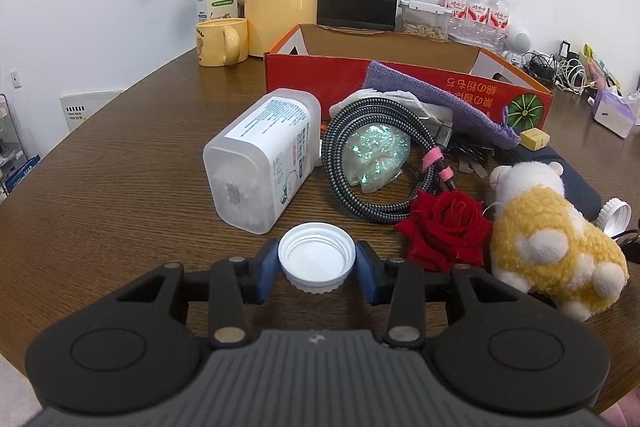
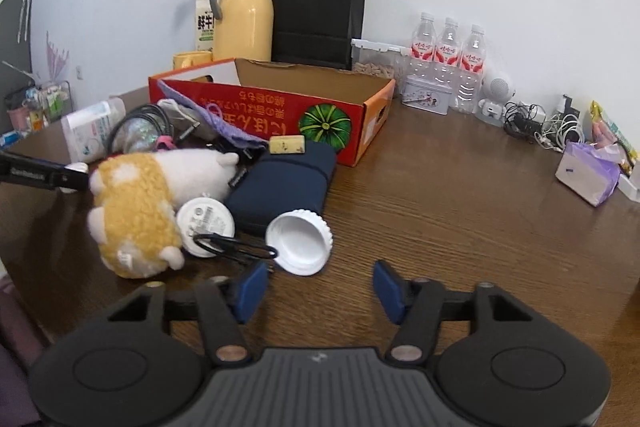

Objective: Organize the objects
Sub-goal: 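Grasp the white bottle cap with the left gripper while the right gripper grasps the white cap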

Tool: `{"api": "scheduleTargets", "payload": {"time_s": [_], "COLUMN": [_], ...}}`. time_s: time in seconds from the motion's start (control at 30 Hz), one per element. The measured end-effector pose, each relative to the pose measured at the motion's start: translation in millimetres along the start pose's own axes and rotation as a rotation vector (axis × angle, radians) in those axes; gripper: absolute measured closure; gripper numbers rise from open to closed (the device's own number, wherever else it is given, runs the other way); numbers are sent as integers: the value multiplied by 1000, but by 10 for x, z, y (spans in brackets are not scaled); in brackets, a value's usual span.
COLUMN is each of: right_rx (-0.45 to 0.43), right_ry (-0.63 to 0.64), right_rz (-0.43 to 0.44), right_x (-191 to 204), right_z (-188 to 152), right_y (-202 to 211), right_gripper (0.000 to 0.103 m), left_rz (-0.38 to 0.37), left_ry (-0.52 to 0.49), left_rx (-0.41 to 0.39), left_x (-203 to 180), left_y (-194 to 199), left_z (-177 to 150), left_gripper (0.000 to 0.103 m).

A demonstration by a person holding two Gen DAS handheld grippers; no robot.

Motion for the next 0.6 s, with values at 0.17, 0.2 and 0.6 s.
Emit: {"api": "scheduleTargets", "payload": {"time_s": [0.17,0.2,0.6], "right_rx": [1,1,-11], "right_ry": [4,10,25], "right_rz": [-1,2,22], "right_x": [-5,9,11], "right_z": [37,46,93], "right_y": [-126,-149,-158], "right_gripper": [51,52,91], "left_rz": [1,1,-9], "left_ry": [-3,-4,-8], "left_rx": [-1,-1,-7], "left_x": [-2,-3,0], "left_y": [8,8,31], "left_z": [-3,-4,-11], "left_gripper": [61,61,62]}}
Point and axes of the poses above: each gripper's, at about its wrist camera, not at the fingertips, and y roughly against the way its jaws point, x to its left, z to its top, the point moved 1 cm from there along -y, roughly the way its jaws point, and after that the axes turned 11 degrees about -y, right-handed, at the moved point
